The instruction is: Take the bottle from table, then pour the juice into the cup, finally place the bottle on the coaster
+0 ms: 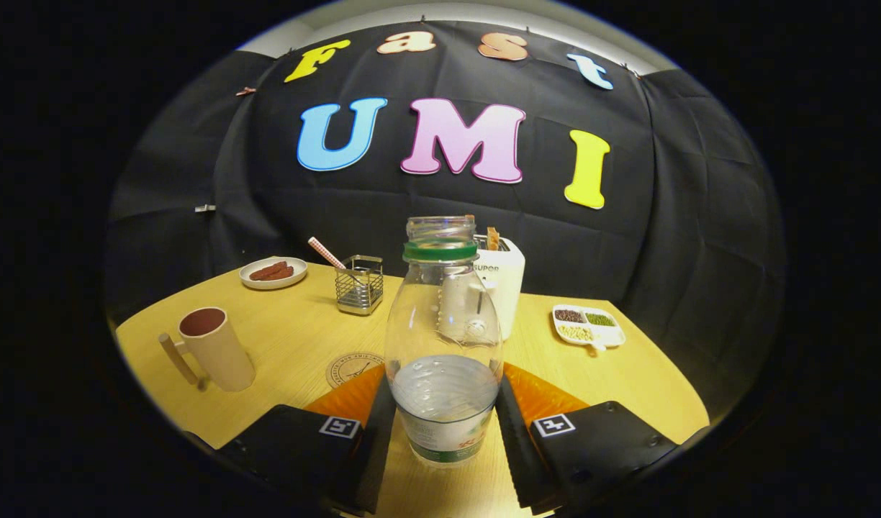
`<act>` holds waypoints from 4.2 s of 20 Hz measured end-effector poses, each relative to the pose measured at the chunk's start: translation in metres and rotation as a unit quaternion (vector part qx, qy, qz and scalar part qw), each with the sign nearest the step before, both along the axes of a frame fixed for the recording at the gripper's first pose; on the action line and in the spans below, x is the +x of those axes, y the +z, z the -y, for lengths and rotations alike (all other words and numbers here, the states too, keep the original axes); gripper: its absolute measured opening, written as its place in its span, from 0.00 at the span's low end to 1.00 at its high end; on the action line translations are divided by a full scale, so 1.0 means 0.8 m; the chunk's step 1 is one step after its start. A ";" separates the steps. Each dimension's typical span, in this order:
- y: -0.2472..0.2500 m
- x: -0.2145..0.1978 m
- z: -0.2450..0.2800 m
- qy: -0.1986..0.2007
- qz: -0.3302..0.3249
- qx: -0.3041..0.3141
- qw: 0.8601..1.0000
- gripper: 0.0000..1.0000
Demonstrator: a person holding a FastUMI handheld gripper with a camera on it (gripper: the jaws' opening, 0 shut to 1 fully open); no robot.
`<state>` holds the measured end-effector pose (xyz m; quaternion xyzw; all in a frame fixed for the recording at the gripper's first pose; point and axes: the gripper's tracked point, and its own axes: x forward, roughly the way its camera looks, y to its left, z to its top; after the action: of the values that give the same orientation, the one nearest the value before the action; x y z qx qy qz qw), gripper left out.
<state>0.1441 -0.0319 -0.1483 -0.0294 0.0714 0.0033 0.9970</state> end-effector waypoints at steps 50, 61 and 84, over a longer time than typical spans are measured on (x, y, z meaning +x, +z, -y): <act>-0.005 0.051 -0.221 0.173 0.002 -0.629 0.758 0.71; 0.005 0.072 -0.217 0.192 0.011 -0.681 0.706 0.71; 0.017 0.091 -0.222 0.210 0.037 -0.751 0.625 0.71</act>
<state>0.2169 0.1460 -0.1343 -0.7821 0.0040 0.1568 0.6031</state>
